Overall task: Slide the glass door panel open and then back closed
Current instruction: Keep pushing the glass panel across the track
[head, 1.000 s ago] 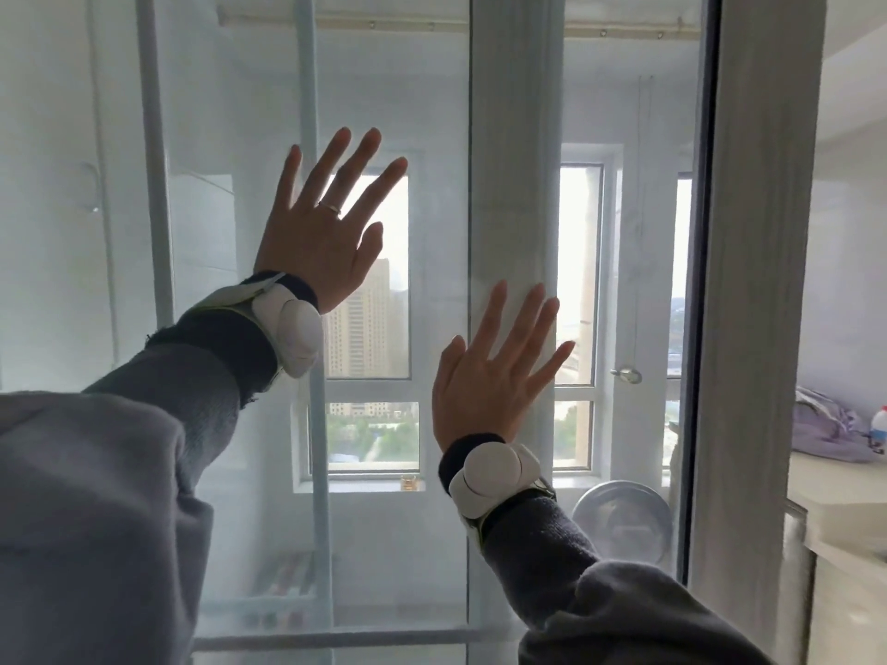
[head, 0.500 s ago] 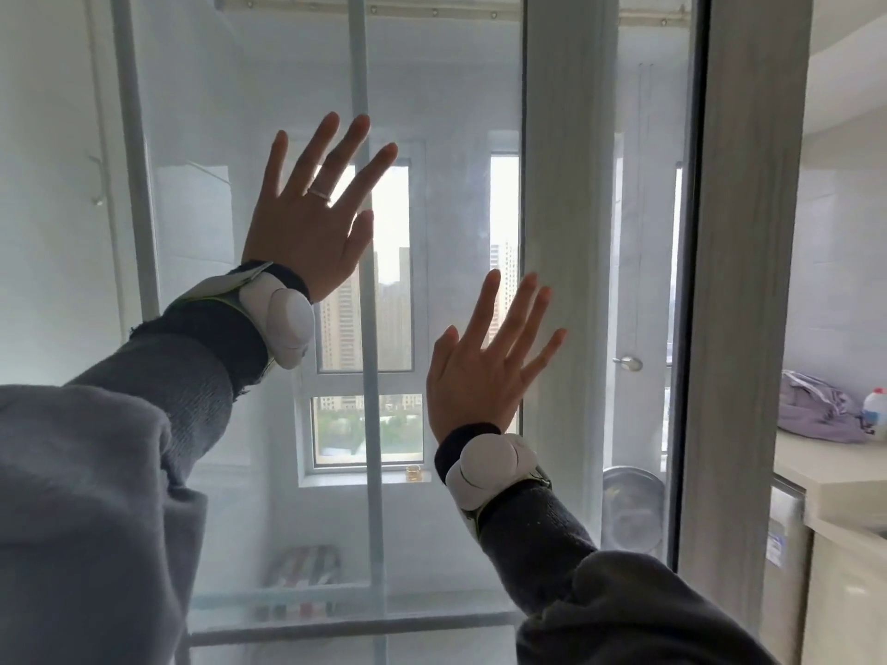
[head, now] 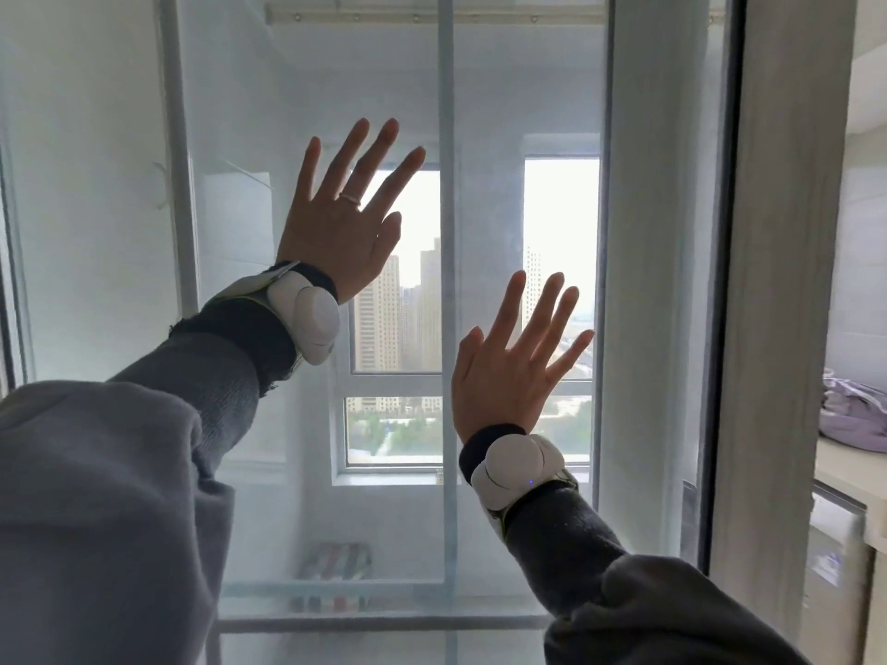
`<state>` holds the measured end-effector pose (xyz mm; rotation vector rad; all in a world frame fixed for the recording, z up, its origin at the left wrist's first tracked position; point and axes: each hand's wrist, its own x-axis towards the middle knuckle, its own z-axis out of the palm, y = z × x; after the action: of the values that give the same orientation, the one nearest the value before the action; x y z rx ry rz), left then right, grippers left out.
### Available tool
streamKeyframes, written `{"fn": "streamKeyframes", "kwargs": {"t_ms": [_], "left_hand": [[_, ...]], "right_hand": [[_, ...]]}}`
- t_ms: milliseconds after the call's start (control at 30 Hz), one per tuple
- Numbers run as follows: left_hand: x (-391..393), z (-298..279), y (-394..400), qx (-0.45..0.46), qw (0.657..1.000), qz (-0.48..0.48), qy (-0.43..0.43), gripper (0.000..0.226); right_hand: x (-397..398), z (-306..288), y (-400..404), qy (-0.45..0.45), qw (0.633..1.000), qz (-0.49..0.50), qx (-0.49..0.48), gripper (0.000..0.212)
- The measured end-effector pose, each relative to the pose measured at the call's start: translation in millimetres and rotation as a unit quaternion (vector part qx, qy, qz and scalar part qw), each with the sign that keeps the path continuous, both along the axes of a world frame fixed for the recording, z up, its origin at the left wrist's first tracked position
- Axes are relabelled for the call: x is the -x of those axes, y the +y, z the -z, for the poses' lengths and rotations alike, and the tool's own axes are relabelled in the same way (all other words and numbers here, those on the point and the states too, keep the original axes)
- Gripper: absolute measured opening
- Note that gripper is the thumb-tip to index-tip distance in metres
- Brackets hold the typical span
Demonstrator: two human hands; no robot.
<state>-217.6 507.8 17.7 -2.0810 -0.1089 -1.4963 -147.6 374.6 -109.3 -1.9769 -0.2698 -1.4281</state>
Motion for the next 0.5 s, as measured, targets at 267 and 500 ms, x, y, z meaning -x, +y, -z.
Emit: {"fn": "streamKeyframes", "kwargs": {"t_ms": [267, 500], "left_hand": [[10, -1, 25, -0.006, 1.0, -0.006, -0.007, 0.057], [18, -1, 43, -0.005, 1.0, 0.011, -0.017, 0.057]], "right_hand": [[9, 1, 23, -0.008, 1.0, 0.001, 0.002, 0.063], [13, 3, 44, -0.031, 0.999, 0.02, -0.004, 0.059]]}}
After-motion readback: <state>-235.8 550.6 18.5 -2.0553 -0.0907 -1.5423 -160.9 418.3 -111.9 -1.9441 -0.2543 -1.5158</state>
